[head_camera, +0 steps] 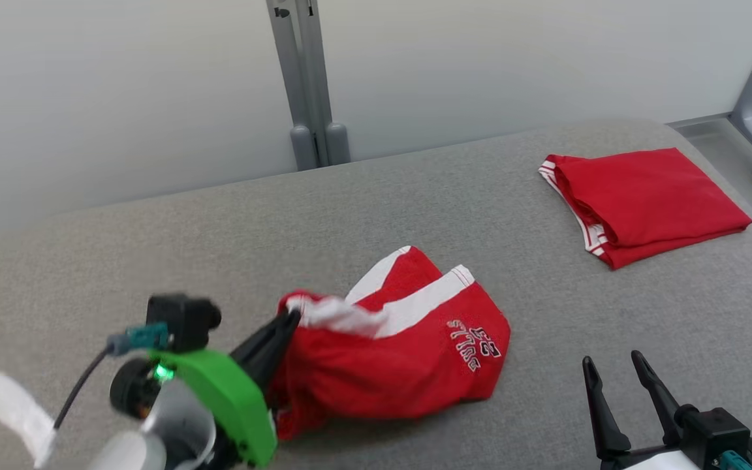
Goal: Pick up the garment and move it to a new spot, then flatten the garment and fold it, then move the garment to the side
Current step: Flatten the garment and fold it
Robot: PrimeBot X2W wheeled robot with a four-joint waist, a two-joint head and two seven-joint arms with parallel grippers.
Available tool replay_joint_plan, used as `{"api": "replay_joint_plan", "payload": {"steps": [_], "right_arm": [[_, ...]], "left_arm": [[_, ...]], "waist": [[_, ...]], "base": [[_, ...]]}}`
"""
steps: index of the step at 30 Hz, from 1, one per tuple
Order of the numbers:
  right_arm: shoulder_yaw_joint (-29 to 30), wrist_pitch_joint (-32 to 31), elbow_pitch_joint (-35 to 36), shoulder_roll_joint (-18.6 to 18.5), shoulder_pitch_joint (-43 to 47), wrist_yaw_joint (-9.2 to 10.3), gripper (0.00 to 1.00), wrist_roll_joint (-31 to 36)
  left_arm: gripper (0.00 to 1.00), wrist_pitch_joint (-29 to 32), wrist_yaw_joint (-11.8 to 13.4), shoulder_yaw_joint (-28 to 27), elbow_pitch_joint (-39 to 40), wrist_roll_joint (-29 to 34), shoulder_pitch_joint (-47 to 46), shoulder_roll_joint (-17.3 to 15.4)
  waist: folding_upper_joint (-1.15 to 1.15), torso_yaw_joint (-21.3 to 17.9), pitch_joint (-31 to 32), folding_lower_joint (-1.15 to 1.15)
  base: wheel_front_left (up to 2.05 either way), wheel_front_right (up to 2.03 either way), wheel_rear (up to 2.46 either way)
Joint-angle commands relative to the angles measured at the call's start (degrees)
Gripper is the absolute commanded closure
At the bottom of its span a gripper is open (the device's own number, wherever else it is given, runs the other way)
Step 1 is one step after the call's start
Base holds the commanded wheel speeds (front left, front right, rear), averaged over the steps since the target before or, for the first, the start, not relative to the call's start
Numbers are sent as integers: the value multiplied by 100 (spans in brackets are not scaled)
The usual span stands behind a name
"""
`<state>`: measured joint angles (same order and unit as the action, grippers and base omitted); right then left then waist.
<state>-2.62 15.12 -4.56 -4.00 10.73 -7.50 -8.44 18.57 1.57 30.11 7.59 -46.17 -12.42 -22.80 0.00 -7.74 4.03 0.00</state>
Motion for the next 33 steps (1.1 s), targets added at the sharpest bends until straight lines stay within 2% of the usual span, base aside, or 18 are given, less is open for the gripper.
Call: {"api": "replay_joint_plan", "payload": {"steps": [1,4,6,12,17,23,30,32,33], "right_arm": [[-18,1,-4,-51,32,2,0,-68],[-233,2,-320,-206,-99,2,0,-326],[-477,6,-619,-415,-298,2,0,-527],[-1522,3,-1516,-1210,-1462,2,0,-1237],[-2384,-705,-2114,-1564,-2779,1,0,-2000],[-3037,-1642,-2984,-1525,-3757,3,0,-2613],[-3391,-1631,-3690,-1372,-4172,2,0,-2914],[-3550,-1578,-3773,-1375,-4232,2,11,-2977],[-3611,-1546,-3807,-1381,-4261,2,55,-3008]], "left_arm": [[100,-68,133,-68,68,0,367,-173],[100,-211,354,-212,99,-143,1046,-314],[100,-311,400,-293,15,-185,1275,-380],[100,-653,293,-385,-474,-180,1414,-331],[100,-933,177,-369,-856,-149,1212,-156],[100,-1063,45,-251,-1131,-88,1020,26],[100,-1132,-70,-118,-1383,-50,826,173],[100,-1156,-101,-92,-1433,-42,785,213],[100,-1163,-107,-84,-1456,-36,771,223]], "waist": [[0,237,-93,0],[0,460,-176,0],[0,623,-241,0],[0,1027,-457,0],[0,1259,-670,0],[0,1459,-835,0],[0,1555,-975,0],[0,1557,-996,0],[0,1554,-1002,0]], "base": [[0,0,0],[0,0,0],[0,0,0],[0,0,0],[0,0,0],[0,0,0],[0,0,0],[0,0,0],[0,0,0]]}}
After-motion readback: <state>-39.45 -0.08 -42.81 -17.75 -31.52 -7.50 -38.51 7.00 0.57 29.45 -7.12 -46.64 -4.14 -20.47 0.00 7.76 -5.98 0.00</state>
